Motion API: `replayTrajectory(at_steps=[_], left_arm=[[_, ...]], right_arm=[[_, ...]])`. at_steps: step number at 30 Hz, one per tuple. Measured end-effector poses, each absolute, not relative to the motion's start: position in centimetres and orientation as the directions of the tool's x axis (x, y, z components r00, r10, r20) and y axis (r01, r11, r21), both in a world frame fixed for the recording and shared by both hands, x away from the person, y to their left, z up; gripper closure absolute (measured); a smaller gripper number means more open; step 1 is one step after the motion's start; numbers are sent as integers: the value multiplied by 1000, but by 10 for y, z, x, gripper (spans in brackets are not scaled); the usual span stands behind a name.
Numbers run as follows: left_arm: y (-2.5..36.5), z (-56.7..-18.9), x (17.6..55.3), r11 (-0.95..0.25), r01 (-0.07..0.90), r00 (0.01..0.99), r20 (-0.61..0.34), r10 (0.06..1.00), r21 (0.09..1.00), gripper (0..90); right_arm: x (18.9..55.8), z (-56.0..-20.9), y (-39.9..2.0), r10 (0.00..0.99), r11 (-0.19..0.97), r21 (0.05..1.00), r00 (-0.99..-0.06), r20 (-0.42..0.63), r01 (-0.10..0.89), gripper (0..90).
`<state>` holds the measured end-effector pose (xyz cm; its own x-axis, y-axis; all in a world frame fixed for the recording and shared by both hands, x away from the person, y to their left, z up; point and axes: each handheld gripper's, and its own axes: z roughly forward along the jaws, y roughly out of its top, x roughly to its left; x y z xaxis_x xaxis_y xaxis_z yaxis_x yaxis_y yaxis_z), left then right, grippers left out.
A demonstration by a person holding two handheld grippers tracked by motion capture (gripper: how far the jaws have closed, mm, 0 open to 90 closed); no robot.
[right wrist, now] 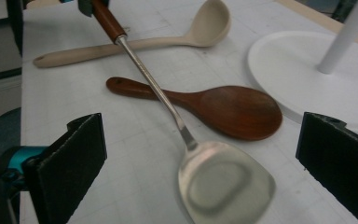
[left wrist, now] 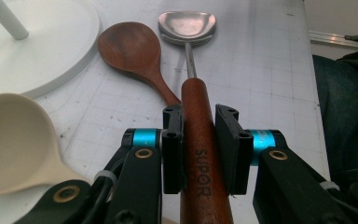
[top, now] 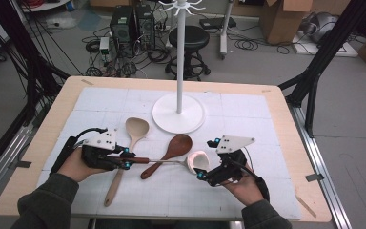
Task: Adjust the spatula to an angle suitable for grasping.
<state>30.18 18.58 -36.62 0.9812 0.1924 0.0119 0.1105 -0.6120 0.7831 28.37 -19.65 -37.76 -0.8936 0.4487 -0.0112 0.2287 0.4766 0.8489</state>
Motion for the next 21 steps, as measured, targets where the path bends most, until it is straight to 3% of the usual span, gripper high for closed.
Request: replayTrajectory(at_steps=[11,12,13,14,21], left_arm=[[168,-365,302,-616,95,985,16,173,782,729],[165,-365,302,-618,90,986,19,168,781,729],[165,-365,302,-618,90,986,19,168,781,729],[163,-365,302,-620,86,987,20,162,780,729],[155,-364,301,-621,70,989,29,148,781,729]], right_arm=[[298,-375,-161,372,503,835,-928,23,222,16],[299,-374,-155,344,516,829,-939,29,215,99],[299,-374,-155,344,516,829,-939,29,215,99],[301,-374,-150,328,519,831,-945,22,199,179],[307,-376,-135,264,534,827,-964,34,175,170]])
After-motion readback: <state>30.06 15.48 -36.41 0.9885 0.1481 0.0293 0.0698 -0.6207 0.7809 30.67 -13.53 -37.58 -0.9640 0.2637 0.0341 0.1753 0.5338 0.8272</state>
